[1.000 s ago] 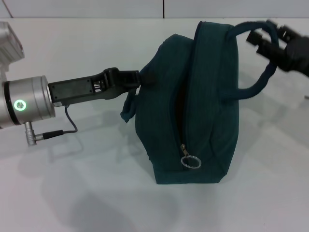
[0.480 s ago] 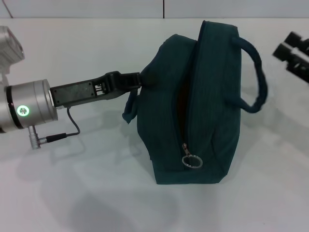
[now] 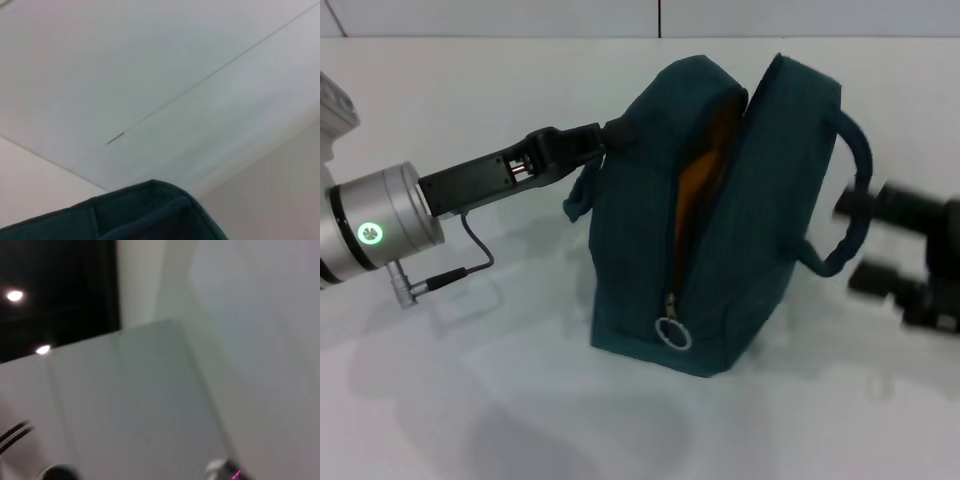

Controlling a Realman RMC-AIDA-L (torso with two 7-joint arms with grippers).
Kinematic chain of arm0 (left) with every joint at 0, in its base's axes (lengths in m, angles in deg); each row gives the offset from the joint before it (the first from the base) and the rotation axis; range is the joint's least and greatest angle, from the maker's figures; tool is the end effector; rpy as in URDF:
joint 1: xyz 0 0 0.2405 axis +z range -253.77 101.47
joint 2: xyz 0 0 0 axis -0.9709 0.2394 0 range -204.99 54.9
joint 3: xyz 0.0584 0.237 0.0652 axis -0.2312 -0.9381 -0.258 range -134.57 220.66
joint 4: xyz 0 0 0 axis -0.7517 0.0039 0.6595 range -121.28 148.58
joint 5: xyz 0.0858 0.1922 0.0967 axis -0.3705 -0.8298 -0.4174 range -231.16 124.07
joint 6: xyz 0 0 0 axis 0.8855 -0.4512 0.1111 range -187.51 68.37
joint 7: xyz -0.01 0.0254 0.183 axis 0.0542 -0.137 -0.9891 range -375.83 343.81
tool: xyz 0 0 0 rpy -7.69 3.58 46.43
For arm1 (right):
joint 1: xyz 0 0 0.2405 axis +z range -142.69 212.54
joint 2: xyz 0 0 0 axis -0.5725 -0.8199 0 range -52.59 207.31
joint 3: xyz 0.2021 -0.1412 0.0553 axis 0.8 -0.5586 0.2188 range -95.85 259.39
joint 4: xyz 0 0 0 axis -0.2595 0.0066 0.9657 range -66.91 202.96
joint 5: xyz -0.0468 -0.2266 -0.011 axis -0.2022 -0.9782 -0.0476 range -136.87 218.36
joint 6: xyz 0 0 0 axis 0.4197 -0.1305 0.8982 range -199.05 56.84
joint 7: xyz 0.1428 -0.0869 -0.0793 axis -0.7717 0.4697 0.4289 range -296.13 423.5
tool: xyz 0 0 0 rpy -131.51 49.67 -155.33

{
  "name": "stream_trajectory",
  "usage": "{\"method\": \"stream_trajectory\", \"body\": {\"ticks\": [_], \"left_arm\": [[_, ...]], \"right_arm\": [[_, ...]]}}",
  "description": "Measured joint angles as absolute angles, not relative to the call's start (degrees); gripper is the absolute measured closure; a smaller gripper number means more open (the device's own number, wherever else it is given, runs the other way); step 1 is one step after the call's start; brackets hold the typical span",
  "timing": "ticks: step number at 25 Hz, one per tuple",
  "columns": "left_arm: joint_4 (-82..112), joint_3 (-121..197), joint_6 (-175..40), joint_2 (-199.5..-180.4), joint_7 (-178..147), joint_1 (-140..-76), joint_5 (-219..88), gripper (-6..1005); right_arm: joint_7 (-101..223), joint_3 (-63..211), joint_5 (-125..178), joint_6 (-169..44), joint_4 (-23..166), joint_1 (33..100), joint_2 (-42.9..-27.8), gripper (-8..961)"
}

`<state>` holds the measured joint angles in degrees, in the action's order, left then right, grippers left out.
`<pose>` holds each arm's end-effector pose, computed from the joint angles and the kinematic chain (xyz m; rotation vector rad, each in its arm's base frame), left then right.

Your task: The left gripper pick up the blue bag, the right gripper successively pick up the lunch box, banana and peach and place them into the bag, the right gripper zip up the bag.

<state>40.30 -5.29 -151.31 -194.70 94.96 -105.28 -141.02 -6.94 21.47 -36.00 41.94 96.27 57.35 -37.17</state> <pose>-0.2145 0.3532 -0.0398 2.3317 1.5187 1.3679 0.2128 0.2798 0.0037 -2.7030 0.3965 1.5290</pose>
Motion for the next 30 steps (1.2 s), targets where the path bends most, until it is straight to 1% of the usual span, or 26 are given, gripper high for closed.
{"method": "stream_trajectory", "body": {"ticks": [5, 10, 19, 30], "left_arm": [[39.4, -5.3, -151.2, -194.77, 94.3, -105.4, -140.8, 893], [39.3, -5.3, -151.2, -194.83, 94.3, -105.2, -140.3, 890], [39.3, -5.3, -149.5, -194.93, 94.1, -105.0, -140.2, 886], [39.2, -5.3, -148.5, -194.93, 94.1, -104.9, -140.2, 881]], "right_arm": [[-7.8, 21.1, -44.1, 43.0, 96.2, 58.2, -37.70, 244], [-8.8, 16.1, -45.9, 42.0, 95.5, 59.7, -37.94, 244], [-9.3, 10.6, -46.0, 31.9, 87.7, 67.3, -38.34, 244], [-11.9, 8.3, -46.0, 25.2, 87.4, 69.7, -38.51, 244]]}}
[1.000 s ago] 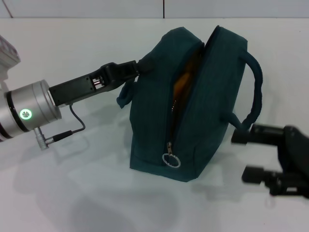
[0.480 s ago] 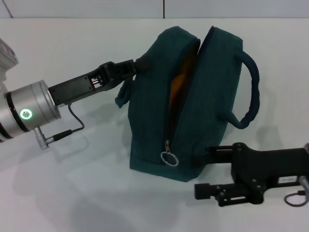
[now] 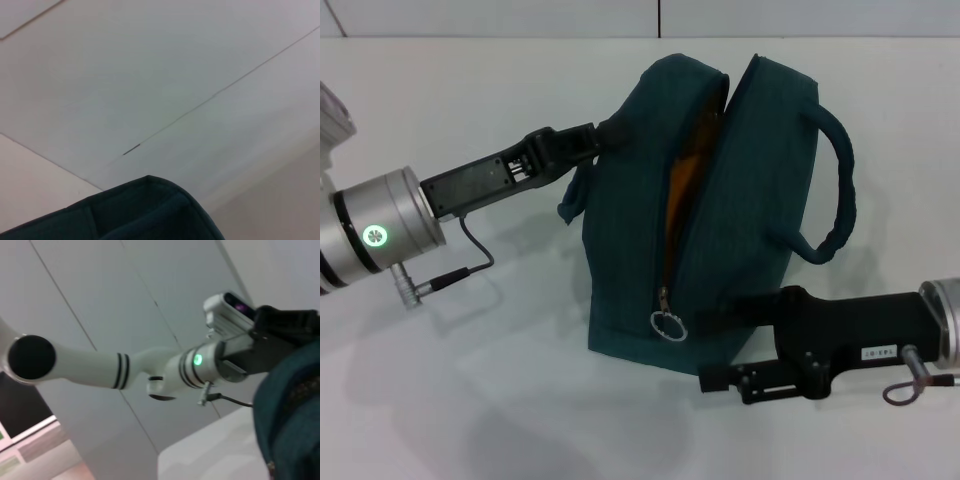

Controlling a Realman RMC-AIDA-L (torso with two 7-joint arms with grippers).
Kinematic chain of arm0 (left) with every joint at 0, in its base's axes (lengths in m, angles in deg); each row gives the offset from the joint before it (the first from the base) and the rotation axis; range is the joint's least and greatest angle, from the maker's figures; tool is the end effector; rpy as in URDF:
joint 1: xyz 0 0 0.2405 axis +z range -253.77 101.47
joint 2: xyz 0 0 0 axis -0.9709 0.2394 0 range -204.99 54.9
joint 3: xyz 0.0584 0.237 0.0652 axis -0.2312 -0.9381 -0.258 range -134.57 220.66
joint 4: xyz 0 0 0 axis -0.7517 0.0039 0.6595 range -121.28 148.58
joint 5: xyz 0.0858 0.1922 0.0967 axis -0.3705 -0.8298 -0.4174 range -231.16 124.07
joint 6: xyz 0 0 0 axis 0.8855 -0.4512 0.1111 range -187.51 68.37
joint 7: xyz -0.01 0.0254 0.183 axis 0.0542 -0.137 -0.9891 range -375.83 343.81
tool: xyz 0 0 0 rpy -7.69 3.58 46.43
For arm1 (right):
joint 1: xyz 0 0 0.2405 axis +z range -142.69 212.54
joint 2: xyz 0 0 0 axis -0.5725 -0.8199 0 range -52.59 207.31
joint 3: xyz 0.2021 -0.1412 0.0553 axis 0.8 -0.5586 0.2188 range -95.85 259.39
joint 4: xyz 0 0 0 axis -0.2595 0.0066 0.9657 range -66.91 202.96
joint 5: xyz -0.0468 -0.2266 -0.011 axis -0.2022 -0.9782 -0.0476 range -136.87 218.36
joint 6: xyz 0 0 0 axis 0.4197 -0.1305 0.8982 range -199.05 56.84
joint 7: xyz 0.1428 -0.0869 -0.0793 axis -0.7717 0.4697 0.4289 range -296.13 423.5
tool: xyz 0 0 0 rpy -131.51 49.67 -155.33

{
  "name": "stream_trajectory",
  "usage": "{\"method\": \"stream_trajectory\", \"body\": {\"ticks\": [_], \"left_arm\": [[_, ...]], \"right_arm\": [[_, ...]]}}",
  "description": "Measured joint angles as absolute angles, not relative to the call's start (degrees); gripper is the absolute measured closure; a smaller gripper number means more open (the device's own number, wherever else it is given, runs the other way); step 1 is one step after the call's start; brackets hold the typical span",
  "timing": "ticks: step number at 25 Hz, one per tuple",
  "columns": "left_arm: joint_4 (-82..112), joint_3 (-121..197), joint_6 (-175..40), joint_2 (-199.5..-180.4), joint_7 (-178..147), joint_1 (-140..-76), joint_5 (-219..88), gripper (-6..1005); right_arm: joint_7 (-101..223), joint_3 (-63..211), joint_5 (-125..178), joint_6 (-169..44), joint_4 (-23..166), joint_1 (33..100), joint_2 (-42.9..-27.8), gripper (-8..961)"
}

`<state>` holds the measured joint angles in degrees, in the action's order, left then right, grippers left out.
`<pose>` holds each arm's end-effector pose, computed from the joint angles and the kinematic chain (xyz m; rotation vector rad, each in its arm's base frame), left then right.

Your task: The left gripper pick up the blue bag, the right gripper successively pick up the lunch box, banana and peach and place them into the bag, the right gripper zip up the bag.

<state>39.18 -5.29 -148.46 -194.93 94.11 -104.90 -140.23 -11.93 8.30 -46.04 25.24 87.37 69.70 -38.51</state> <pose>-0.2228 0.3570 -0.0445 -2.3269 -1.5809 -1.3895 0.2031 0.2977 -0.0931 2.7485 -0.5933 -0.8989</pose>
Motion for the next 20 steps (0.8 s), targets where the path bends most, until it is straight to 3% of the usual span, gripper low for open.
{"method": "stream_trajectory", "body": {"ticks": [20], "left_arm": [[38.0, -5.5, -147.9, -194.93, 93.9, -105.5, -139.6, 872]], "right_arm": [[-12.4, 4.5, -43.4, 20.0, 87.3, 72.1, -38.83, 245]]}}
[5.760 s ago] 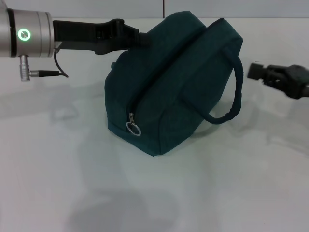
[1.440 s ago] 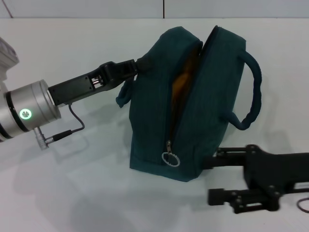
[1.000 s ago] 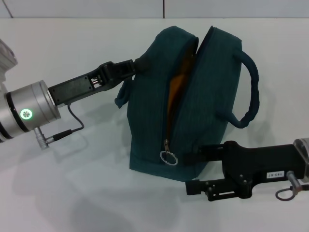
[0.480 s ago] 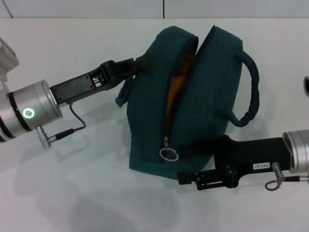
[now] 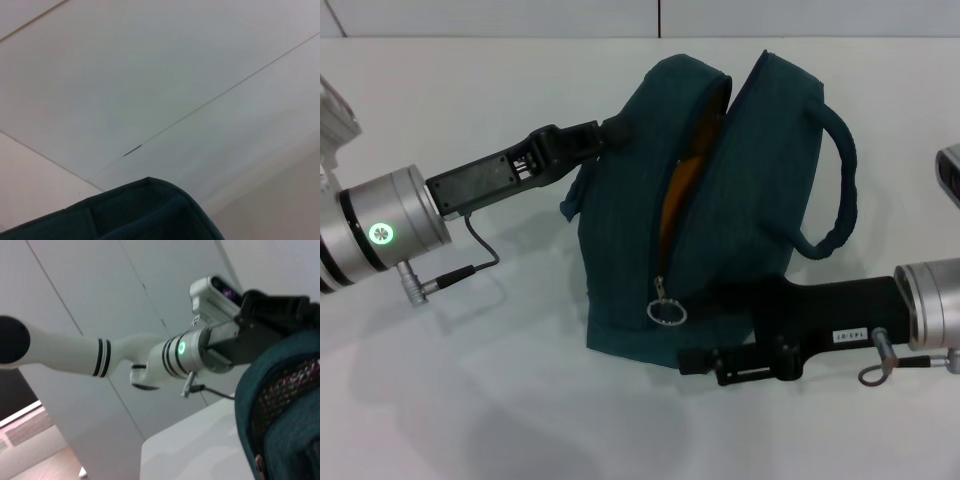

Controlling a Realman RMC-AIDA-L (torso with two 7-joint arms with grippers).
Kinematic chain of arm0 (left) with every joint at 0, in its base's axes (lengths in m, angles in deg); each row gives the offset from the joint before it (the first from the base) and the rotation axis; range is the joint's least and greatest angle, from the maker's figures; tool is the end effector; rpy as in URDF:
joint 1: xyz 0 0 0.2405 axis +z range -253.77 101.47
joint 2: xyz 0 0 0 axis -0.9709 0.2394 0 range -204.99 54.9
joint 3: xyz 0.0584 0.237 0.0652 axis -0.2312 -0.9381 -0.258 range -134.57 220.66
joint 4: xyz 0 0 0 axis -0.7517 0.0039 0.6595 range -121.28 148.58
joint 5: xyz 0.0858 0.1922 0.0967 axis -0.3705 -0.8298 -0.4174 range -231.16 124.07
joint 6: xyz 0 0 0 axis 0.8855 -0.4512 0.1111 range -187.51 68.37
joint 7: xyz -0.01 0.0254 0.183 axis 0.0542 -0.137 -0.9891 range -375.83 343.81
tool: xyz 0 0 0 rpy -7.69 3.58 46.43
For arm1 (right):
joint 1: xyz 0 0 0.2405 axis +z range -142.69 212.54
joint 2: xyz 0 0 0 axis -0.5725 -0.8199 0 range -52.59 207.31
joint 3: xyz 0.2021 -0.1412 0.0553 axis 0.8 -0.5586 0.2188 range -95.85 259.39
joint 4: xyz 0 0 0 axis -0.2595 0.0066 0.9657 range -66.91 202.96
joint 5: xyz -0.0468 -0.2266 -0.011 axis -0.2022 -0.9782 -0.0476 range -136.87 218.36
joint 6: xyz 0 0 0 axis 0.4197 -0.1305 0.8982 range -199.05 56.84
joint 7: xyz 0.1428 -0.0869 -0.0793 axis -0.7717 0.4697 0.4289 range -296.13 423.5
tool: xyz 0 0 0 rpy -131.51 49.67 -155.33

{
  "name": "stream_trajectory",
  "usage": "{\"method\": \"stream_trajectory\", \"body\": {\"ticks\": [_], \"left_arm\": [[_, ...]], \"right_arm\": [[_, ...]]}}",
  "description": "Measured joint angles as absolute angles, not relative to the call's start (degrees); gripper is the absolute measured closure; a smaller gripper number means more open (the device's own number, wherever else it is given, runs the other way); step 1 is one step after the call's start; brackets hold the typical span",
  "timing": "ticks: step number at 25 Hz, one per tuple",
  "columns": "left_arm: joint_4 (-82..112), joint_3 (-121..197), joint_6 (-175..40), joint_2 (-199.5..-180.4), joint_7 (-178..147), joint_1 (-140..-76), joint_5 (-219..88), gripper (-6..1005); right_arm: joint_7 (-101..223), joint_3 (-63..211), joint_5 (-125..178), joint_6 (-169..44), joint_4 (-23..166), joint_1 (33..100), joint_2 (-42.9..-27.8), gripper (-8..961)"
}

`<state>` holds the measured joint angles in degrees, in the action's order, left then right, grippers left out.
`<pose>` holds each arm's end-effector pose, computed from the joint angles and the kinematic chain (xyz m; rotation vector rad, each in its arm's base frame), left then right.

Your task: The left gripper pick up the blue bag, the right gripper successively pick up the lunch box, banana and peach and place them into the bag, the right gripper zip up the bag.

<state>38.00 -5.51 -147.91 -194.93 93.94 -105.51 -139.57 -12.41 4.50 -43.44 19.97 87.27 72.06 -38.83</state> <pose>-0.2213 0.3588 -0.0475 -2.3162 -1.5951 -1.3978 0.1953 0.3124 -0.1060 2.8045 -0.5842 -0.8402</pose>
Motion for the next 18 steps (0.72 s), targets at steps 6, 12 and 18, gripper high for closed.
{"method": "stream_trajectory", "body": {"ticks": [6, 12, 18], "left_arm": [[38.0, -5.6, -148.0, -194.93, 93.9, -105.5, -139.6, 870], [38.0, -5.6, -148.3, -194.93, 93.9, -105.6, -139.6, 867], [38.0, -5.7, -148.3, -194.93, 93.9, -105.6, -139.6, 864]], "right_arm": [[-12.1, 3.9, -41.0, 19.5, 87.3, 72.1, -38.83, 247], [-12.3, -5.3, -34.1, 15.5, 87.6, 72.2, -38.82, 249], [-12.3, -12.6, -28.4, 12.3, 88.0, 72.5, -38.83, 251]]}}
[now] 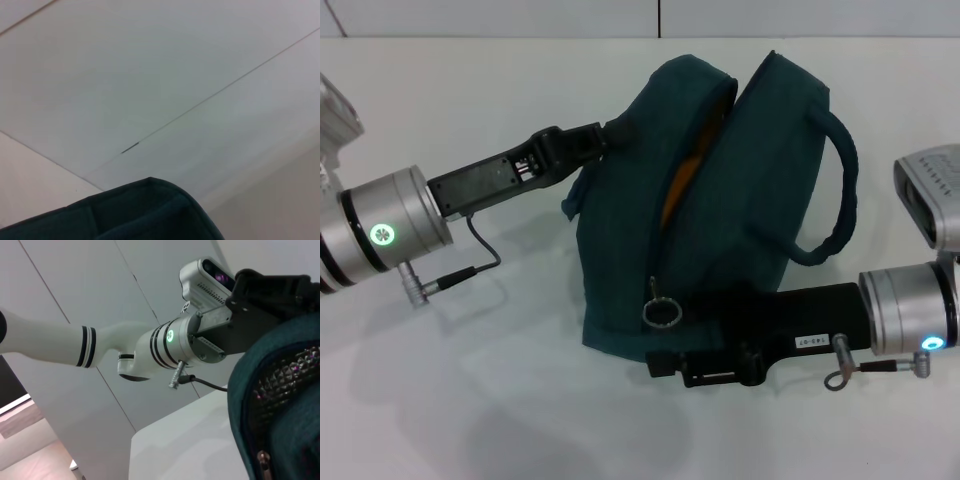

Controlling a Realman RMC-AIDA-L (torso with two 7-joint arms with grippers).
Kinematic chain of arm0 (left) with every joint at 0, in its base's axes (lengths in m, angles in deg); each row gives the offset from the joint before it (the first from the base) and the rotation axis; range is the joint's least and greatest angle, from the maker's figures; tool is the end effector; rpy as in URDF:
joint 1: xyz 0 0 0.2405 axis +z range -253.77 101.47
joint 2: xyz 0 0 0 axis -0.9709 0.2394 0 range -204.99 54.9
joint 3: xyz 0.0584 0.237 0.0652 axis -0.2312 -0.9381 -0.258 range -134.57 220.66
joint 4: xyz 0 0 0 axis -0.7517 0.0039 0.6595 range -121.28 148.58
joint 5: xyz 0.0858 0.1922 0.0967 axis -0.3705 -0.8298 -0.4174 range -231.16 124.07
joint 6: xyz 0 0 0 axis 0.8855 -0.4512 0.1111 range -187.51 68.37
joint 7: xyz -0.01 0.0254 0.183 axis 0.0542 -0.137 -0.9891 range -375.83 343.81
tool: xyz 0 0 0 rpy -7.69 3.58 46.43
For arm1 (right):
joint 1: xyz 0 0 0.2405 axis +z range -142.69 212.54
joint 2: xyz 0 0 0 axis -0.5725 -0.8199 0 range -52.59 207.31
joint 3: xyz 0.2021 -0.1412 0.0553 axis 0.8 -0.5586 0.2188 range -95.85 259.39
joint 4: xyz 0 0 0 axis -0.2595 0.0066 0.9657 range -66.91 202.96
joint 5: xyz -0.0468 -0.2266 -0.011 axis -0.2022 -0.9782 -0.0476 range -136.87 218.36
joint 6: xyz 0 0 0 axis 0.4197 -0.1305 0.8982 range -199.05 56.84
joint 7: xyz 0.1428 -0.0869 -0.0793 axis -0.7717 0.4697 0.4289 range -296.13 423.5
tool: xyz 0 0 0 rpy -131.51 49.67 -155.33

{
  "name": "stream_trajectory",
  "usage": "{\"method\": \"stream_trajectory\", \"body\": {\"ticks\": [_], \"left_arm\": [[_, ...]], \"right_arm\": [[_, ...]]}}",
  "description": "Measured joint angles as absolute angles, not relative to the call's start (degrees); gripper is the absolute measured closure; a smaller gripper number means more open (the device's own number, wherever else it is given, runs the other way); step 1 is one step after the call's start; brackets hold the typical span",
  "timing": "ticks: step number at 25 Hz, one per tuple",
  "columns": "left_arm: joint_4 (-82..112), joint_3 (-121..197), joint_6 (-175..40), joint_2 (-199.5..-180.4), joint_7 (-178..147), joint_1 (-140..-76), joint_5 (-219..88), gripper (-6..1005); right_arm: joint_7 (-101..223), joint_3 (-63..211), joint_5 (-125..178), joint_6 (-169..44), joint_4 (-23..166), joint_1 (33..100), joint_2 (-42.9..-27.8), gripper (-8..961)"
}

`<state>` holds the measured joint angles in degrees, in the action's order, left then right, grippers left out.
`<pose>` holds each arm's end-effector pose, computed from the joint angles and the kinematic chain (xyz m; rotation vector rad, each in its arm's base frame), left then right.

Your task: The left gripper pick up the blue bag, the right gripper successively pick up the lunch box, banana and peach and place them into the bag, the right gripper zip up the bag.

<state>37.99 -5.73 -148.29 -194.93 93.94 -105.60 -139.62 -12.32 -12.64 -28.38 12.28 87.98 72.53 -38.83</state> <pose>-0.2198 0.3577 -0.0480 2.3171 1.5857 1.3918 0.1870 0.3135 -0.1299 2.8326 -0.5963 -0.7955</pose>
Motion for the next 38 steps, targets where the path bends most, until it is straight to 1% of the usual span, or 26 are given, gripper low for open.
{"method": "stream_trajectory", "body": {"ticks": [2, 8, 13, 16, 21, 26, 31, 38], "left_arm": [[38.0, -5.7, -148.3, -194.93, 93.9, -105.6, -139.7, 863], [38.0, -6.3, -148.3, -195.00, 93.9, -105.6, -139.7, 861], [38.0, -6.4, -148.3, -195.02, 93.9, -105.6, -139.7, 858], [38.0, -6.4, -148.3, -195.02, 93.9, -105.8, -139.6, 857], [38.0, -6.4, -148.2, -195.02, 93.9, -106.0, -139.6, 855], [38.0, -6.3, -148.1, -194.99, 93.9, -106.1, -139.6, 853], [38.0, -6.2, -148.0, -194.96, 93.9, -106.1, -139.6, 850], [38.0, -6.1, -147.9, -194.85, 93.9, -106.0, -139.6, 847]], "right_arm": [[-12.3, -13.7, -27.3, 11.9, 88.0, 72.7, -38.83, 252], [-11.7, -13.6, -25.1, 11.5, 88.0, 72.0, -38.83, 355], [-11.3, -13.7, -23.7, 10.1, 88.1, 71.7, -38.83, 560], [-11.3, -13.8, -23.6, 9.0, 88.1, 71.6, -38.83, 731], [-11.3, -13.8, -23.6, 8.5, 88.1, 71.6, -38.83, 872], [-10.9, -13.1, -23.6, 8.0, 88.0, 71.3, -38.83, 915], [-10.8, -12.9, -23.5, 7.1, 89.2, 70.3, -38.83, 926], [-9.9, -11.2, -22.9, 8.4, 89.7, 68.1, -38.42, 939]]}}
